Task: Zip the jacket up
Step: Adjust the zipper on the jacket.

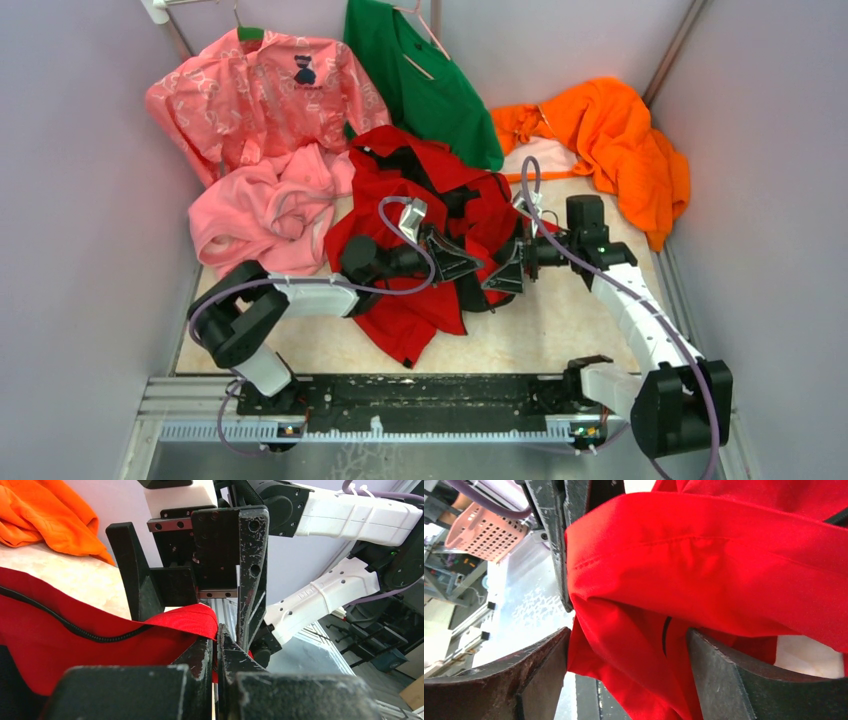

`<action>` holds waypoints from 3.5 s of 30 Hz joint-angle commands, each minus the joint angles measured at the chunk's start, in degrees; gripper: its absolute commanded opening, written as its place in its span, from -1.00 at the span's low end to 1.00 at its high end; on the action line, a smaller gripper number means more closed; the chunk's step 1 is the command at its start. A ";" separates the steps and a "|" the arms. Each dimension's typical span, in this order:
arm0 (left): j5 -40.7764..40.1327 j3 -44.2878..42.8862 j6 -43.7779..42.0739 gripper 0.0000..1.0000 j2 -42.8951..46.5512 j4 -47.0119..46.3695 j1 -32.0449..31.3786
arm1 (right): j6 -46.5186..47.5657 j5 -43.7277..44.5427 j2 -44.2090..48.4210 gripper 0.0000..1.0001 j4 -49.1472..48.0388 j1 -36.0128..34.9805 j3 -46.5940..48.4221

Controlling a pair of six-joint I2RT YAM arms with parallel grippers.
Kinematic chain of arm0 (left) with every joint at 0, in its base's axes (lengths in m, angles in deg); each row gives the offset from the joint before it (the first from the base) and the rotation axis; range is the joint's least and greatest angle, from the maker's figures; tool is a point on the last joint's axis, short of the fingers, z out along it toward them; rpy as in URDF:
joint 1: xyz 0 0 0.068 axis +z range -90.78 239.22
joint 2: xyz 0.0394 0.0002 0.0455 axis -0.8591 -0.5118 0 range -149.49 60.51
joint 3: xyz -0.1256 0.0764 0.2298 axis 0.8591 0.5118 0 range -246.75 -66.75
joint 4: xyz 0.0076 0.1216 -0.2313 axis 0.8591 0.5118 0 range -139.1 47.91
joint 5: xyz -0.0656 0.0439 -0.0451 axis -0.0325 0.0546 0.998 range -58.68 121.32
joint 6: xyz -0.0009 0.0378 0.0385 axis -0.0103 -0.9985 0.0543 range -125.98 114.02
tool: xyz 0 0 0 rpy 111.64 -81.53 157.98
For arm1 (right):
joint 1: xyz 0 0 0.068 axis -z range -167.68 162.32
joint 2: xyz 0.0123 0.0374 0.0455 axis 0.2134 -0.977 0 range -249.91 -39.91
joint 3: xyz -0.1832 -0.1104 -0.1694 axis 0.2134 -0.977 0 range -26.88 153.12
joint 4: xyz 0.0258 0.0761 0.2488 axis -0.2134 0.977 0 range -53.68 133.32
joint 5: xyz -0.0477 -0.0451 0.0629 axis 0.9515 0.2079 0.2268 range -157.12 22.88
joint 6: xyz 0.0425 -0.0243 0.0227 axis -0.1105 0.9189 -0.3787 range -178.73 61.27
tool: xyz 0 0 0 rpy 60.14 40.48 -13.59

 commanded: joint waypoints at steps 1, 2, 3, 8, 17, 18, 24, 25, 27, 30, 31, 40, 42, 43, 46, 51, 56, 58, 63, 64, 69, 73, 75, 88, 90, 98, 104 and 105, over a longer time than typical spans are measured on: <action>1.81 -0.29 0.81 -1.00 -0.49 -5.54 0.23 | -3.39 -5.48 -0.41 0.47 -6.96 -0.77 0.05; 2.02 -0.29 0.92 -1.00 -0.58 -5.59 0.23 | -4.12 -6.69 -0.44 0.19 -8.01 -0.76 -0.10; 2.18 -0.36 0.99 -1.00 -0.62 -5.60 0.23 | -5.00 -7.50 -0.47 -0.12 -9.06 -0.79 -0.29; 1.93 -0.28 1.00 -1.00 -0.66 -5.19 0.23 | -6.39 -10.78 0.12 -1.00 -11.43 -0.82 -0.94; -13.03 6.69 0.89 0.13 10.08 12.76 0.15 | 1.25 1.21 3.02 -1.00 -8.91 -0.76 -0.85; -15.21 7.30 1.23 0.15 12.93 17.73 -0.04 | 0.58 2.54 2.80 -1.00 -10.15 -0.82 -1.25; -31.17 5.91 8.73 0.17 22.41 41.67 -8.06 | -5.48 7.18 0.85 -1.00 -17.27 -3.05 -2.67; -34.57 5.02 10.41 0.17 22.45 44.90 -10.18 | -6.98 9.60 0.55 -1.00 -18.36 -4.02 -2.55; -40.16 3.56 13.43 0.17 22.12 50.48 -13.19 | -9.26 15.15 -0.12 -1.00 -19.58 -6.46 -1.81; -45.41 1.44 19.25 0.17 21.71 59.99 -14.53 | -13.61 25.75 -1.63 -1.00 -20.52 -10.45 -0.45; -46.42 0.93 20.47 0.17 21.59 61.97 -14.61 | -14.67 29.17 -2.10 -1.00 -21.21 -12.30 -0.33; -48.80 -3.99 29.64 0.22 17.02 68.94 -15.25 | -21.99 51.54 -4.63 -1.00 -26.28 -21.26 -3.16; -49.42 -7.39 33.26 0.21 14.67 74.51 -15.32 | -22.09 53.05 -5.04 -1.00 -27.38 -22.95 -3.08; -49.66 -9.74 34.89 0.19 13.13 77.71 -15.44 | -22.30 53.16 -5.23 -1.00 -27.90 -23.40 -3.12; -50.09 -12.77 36.59 0.14 10.63 82.16 -15.59 | -22.65 53.08 -5.50 -1.00 -28.45 -24.08 -3.50; -52.57 -13.57 33.71 -0.34 8.29 79.31 -15.51 | -23.30 51.49 -5.21 -1.00 -28.56 -24.05 -3.64; -53.22 -15.55 29.16 -0.50 7.30 80.36 -15.24 | -22.99 50.61 -4.94 -1.00 -28.63 -24.05 -3.87; -53.67 -14.68 27.98 -0.63 8.01 79.13 -15.13 | -22.97 50.18 -4.85 -1.00 -28.63 -24.05 -3.87; -50.98 -7.85 25.13 -0.85 13.04 69.11 -12.88 | -22.31 49.41 -4.66 -1.00 -28.50 -24.05 -3.95; -49.47 -6.46 24.61 -0.87 14.05 67.05 -12.33 | -22.18 49.38 -4.66 -1.00 -28.43 -24.05 -3.95; -40.51 0.36 24.66 -0.88 19.18 58.69 -7.68 | -21.57 48.85 -4.75 -1.00 -28.58 -24.05 -4.21; -34.72 4.26 26.48 -0.68 22.28 54.78 -4.47 | -21.05 48.25 -4.92 -1.00 -28.63 -24.05 -4.31; -32.31 5.51 26.96 -0.48 23.15 53.24 -3.24 | -20.84 47.79 -4.93 -1.00 -28.68 -24.05 -4.39; -12.99 3.58 4.51 0.12 25.57 52.45 0.45 | -17.76 46.90 -4.83 -1.00 -28.66 -24.14 -4.92; -9.97 1.64 5.47 0.12 25.17 54.29 0.24 | -17.66 46.85 -5.14 -1.00 -28.68 -24.29 -4.92; -13.06 13.93 34.43 0.18 25.50 38.79 0.10 | -17.73 46.61 -5.76 -1.00 -28.86 -24.49 -4.83; -16.92 13.86 35.33 0.24 23.72 39.91 -1.01 | -18.21 45.98 -6.15 -1.00 -29.11 -24.49 -4.85; -17.66 13.60 35.39 0.24 23.02 39.78 -1.53 | -18.18 45.97 -6.19 -1.00 -29.19 -24.49 -4.85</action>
